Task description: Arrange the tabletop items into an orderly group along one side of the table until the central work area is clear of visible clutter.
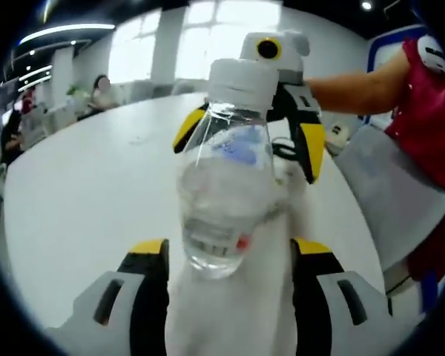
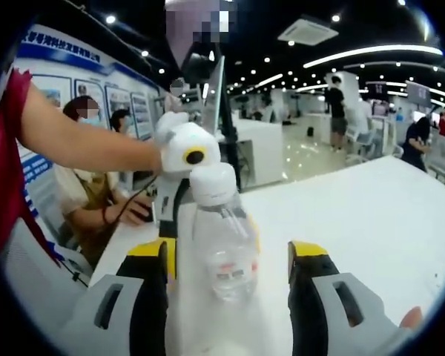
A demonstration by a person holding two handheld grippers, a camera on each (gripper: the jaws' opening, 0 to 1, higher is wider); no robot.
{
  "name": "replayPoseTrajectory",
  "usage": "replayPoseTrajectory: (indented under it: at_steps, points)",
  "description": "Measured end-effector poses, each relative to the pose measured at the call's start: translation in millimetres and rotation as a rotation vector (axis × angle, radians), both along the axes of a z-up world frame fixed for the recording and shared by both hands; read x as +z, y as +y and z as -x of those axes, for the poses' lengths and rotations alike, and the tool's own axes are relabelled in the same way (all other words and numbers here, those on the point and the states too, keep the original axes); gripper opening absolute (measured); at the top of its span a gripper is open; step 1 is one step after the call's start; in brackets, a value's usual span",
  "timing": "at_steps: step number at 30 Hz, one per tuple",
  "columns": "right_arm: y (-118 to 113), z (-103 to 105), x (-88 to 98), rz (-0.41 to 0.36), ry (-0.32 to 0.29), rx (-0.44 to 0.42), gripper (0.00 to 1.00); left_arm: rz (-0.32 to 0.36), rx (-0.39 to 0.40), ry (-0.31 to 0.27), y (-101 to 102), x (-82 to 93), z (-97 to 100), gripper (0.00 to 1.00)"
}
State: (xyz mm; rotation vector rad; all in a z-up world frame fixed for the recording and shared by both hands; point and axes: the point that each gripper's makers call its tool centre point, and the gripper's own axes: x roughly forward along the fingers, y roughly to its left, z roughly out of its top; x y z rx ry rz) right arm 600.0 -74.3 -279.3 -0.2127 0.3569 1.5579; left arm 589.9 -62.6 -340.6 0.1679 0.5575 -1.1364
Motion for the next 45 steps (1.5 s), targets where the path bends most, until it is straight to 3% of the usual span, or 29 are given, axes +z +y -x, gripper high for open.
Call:
replayPoseTrajectory:
  at_steps: [14,31,45]
  points:
    - [-37,-4,36.7,-0.033,-0.044,-0.072,0.63,0.02,0.078,-0.041,11,28.1,12.9,0.61]
    - [-102,10,80.2,-0.092,-0.111,-0.171,0.61,0.046,0.141,-0.079,0,57.9,55.7,0.58]
    - [-163,41,72.4,-0.084,-0.106,-0.208,0.6,0.049,0.174,-0.097,-23,68.8,102.6,0.57]
